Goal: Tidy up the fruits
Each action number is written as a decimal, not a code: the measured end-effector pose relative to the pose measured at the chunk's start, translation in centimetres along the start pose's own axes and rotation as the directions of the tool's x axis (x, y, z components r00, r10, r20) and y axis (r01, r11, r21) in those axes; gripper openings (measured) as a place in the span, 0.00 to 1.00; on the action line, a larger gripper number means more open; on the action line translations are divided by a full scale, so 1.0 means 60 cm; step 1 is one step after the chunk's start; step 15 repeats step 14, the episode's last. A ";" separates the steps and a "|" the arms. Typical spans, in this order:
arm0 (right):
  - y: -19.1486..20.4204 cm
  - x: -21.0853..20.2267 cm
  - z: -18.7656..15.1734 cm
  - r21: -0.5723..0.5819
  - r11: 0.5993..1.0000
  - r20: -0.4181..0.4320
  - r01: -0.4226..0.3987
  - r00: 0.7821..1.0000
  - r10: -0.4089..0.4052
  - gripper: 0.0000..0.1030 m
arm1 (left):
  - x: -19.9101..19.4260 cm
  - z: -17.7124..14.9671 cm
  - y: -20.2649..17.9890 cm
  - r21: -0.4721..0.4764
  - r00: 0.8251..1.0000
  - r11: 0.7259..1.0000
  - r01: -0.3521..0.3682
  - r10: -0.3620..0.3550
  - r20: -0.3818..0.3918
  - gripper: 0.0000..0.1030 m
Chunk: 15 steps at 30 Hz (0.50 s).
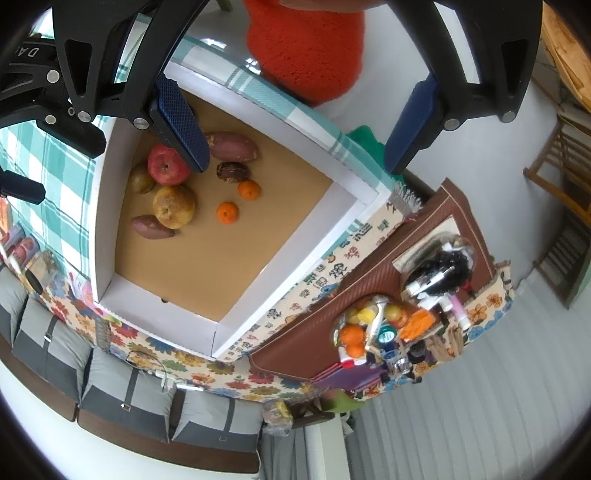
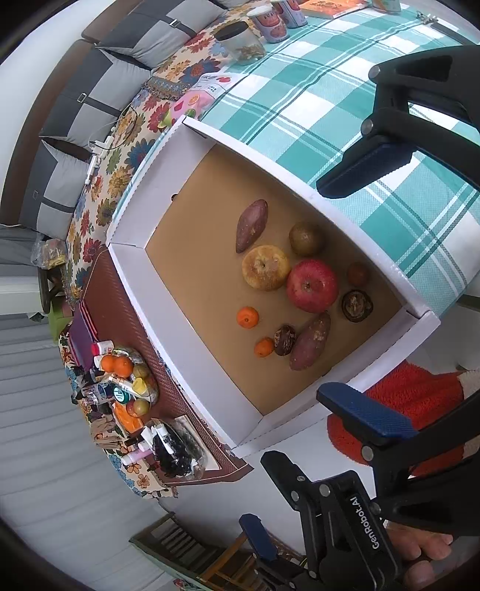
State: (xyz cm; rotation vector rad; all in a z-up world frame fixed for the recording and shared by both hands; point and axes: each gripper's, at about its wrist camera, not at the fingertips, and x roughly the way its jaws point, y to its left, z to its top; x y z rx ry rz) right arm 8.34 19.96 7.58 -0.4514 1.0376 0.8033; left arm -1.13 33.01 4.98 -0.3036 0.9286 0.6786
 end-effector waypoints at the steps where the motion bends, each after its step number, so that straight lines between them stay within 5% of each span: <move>1: 0.000 0.000 0.000 0.001 1.000 -0.001 0.000 1.000 0.000 0.97 | 0.001 0.000 0.000 0.000 1.000 1.000 -0.001 0.001 0.000 0.93; 15: -0.001 0.006 0.000 0.003 1.000 -0.006 0.004 1.000 -0.004 0.97 | 0.015 -0.001 0.009 -0.018 1.000 1.000 0.009 -0.010 -0.017 0.93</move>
